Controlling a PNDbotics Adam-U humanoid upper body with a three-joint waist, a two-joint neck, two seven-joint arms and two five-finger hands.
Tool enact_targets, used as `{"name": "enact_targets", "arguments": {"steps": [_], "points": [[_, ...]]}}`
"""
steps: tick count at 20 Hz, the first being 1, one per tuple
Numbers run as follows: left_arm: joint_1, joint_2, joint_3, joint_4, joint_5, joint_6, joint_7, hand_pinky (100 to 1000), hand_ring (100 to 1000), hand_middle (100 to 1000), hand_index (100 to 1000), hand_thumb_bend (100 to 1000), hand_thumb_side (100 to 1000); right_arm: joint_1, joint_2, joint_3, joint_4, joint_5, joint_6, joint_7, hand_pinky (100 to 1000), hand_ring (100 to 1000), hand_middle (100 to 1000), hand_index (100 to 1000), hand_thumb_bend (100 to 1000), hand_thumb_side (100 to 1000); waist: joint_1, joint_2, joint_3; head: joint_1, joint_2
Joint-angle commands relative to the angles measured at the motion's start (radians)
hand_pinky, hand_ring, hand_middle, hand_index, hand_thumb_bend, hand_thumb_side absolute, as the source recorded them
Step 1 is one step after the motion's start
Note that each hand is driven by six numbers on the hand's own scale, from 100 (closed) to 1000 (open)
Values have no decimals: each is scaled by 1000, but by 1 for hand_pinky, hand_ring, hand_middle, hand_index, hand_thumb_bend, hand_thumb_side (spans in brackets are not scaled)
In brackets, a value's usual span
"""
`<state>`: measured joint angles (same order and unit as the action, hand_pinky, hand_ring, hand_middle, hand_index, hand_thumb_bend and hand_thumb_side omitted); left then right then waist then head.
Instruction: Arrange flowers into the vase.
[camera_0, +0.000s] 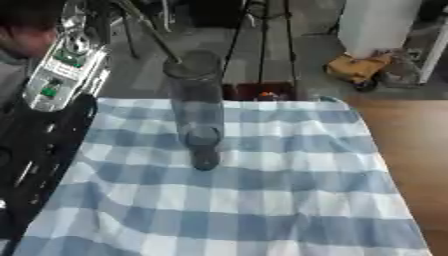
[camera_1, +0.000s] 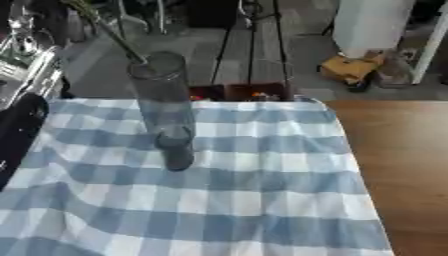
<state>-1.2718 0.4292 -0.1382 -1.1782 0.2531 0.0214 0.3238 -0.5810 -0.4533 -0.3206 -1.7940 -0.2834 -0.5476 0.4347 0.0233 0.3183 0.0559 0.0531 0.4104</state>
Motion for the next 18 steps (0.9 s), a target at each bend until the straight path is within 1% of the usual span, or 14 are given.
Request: {"name": "enact_targets", "arguments": {"steps": [1,4,5,6,12,18], "points": [[-27,7,-2,-5,-10,1,-9,100,100,100,190,100,622,-11,-16,-9,-25,8,6,-1,677,781,766,794,100,1000,1,-19,-3,4,-12],[-28,2,-5,1,-16,1,-13,100,100,100,190,100,620,-10,-14,-10,-27,9,10,0,677,781,766,793,100,1000,4,-17,-5,5,-15],[-28,1,-6,3,-18,0,-14,100,100,100,190,100,603,-9,-14,-11,-28,10,11,1,676,781,766,793,100,1000,4,-16,-6,6,-16],[-27,0,-8,5,-23,-1,-16,100,100,100,190,100,616,-9,-14,-11,-29,10,12,2,676,780,766,793,100,1000,5,-16,-7,6,-17],[-25,-9,-10,19,-37,-3,-21,100,100,100,192,100,619,-11,-13,-12,-30,9,13,4,676,780,765,793,100,1000,5,-10,-13,8,-26],[-24,-13,-15,27,-51,1,-30,100,100,100,200,100,625,-14,-14,-13,-28,7,10,6,675,779,765,793,100,1000,5,-6,-14,9,-28]]}}
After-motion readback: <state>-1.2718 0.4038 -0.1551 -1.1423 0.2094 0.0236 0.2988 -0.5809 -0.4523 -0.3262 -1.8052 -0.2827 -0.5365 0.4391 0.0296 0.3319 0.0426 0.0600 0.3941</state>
